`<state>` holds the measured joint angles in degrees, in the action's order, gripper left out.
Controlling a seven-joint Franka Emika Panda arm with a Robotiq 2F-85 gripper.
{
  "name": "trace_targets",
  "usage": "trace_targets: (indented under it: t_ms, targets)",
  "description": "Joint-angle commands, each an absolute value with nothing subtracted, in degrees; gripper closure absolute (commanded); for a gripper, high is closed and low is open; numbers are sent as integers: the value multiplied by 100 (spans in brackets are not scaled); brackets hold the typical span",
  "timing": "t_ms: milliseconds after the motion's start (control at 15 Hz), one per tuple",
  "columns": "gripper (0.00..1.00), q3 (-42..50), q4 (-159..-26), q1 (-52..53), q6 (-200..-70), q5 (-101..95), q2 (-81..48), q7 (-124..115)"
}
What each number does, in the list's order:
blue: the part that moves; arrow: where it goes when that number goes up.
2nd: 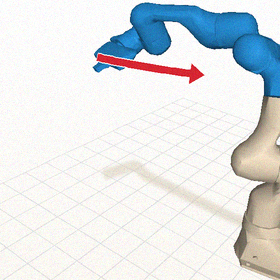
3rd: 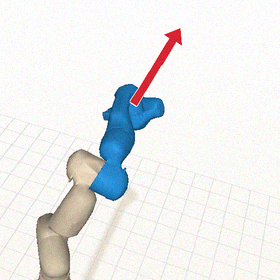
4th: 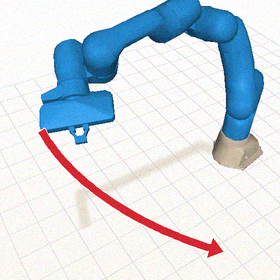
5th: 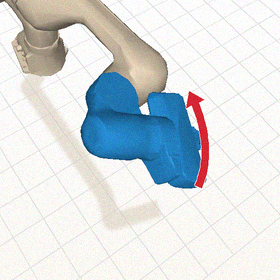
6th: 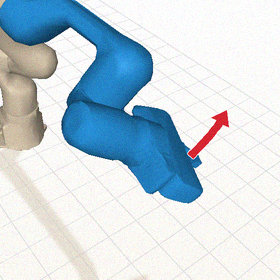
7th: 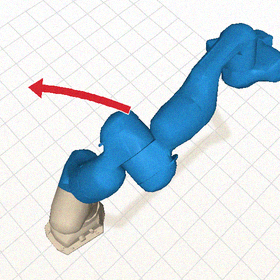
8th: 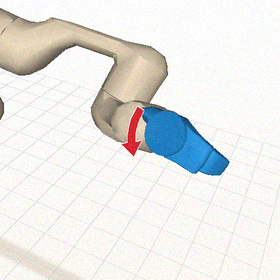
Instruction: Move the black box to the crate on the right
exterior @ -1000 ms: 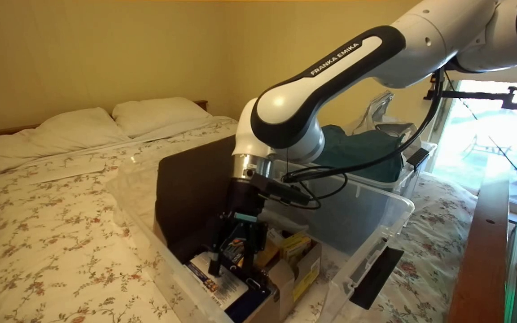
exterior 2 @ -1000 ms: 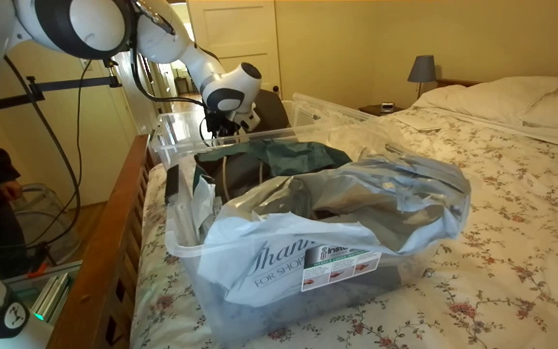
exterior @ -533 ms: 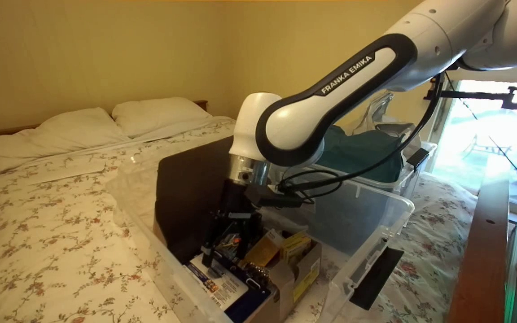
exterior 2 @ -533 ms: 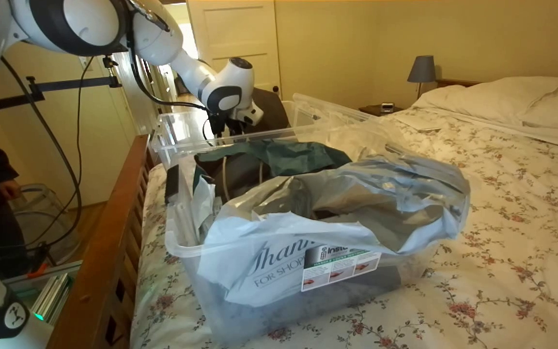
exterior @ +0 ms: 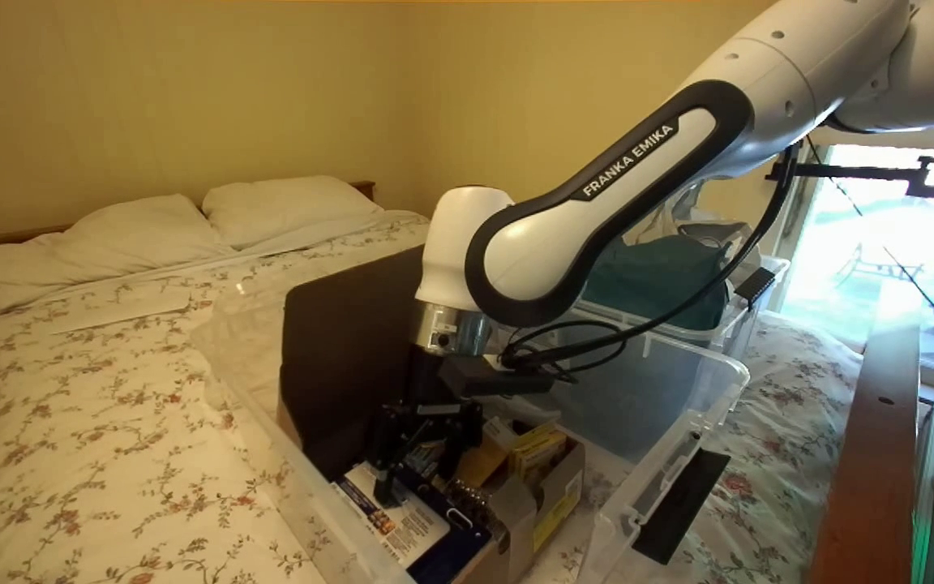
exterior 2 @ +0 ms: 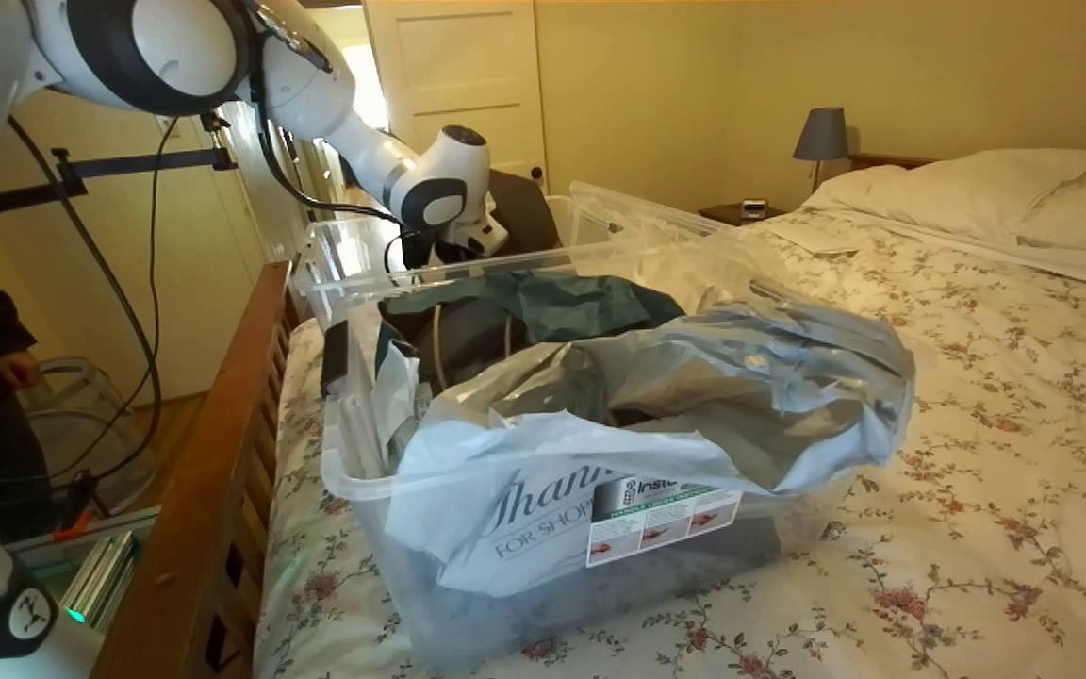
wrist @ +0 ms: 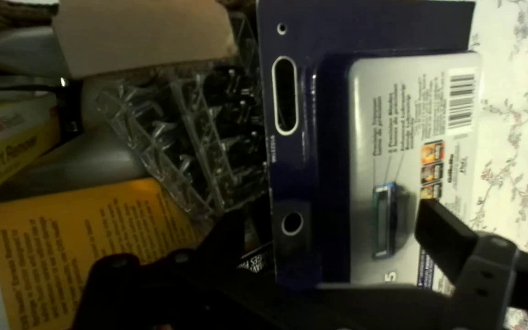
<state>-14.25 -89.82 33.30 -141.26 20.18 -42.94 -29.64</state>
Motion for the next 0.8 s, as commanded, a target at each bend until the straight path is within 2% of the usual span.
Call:
trace_targets:
  t_ms: [0, 467, 533, 733]
  targets:
    - [0, -2014, -8843, 2942, -13883, 2622, -4463, -2783]
    - [0, -2186, -8807, 2933, -13881, 2740, -4559, -2821]
    - [21, -2209, -8804, 2930, -13892, 2754, -4551, -2812]
    - [41, -2226, -8796, 2938, -13975, 2752, -4498, -2801]
